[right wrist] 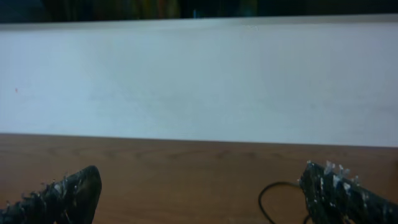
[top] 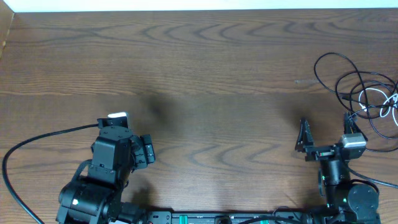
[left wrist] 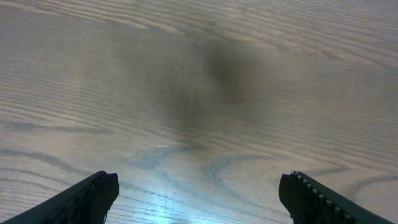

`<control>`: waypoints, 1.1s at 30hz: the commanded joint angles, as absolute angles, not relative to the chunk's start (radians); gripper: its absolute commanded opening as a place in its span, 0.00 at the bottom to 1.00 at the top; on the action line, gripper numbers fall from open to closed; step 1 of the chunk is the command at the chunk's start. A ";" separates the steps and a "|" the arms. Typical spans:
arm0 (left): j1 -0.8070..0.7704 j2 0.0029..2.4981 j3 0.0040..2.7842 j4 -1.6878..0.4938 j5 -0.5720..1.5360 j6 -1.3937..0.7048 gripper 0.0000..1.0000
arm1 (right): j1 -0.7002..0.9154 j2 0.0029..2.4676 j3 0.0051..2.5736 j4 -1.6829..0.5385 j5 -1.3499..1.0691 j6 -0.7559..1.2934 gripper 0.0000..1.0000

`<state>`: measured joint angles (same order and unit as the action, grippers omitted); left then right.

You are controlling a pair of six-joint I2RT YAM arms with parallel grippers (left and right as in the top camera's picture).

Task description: Untangle cables

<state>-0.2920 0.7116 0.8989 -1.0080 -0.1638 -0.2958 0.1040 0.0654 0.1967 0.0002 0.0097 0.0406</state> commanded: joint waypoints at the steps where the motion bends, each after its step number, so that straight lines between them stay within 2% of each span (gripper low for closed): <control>1: -0.296 0.713 0.900 -1.008 -0.177 -0.309 0.89 | 0.113 0.013 0.128 0.046 0.046 0.037 0.99; 10: -0.296 0.713 0.900 -1.008 -0.177 -0.309 0.89 | 0.113 0.005 0.004 0.200 0.049 0.036 0.99; 15: -0.296 0.713 0.900 -1.008 -0.177 -0.309 0.89 | 0.112 0.005 0.006 0.168 0.053 -0.038 0.99; 20: -0.296 0.713 0.900 -1.008 -0.177 -0.309 0.89 | 0.112 0.005 0.006 -0.076 0.032 -0.050 0.99; 33: -0.296 0.713 0.900 -1.008 -0.177 -0.309 0.89 | 0.112 0.006 0.006 -0.075 0.016 -0.053 0.99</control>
<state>-0.2920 0.7116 0.8982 -1.0077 -0.1638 -0.2958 0.1081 0.0128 0.0067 -0.0700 0.0223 -0.0383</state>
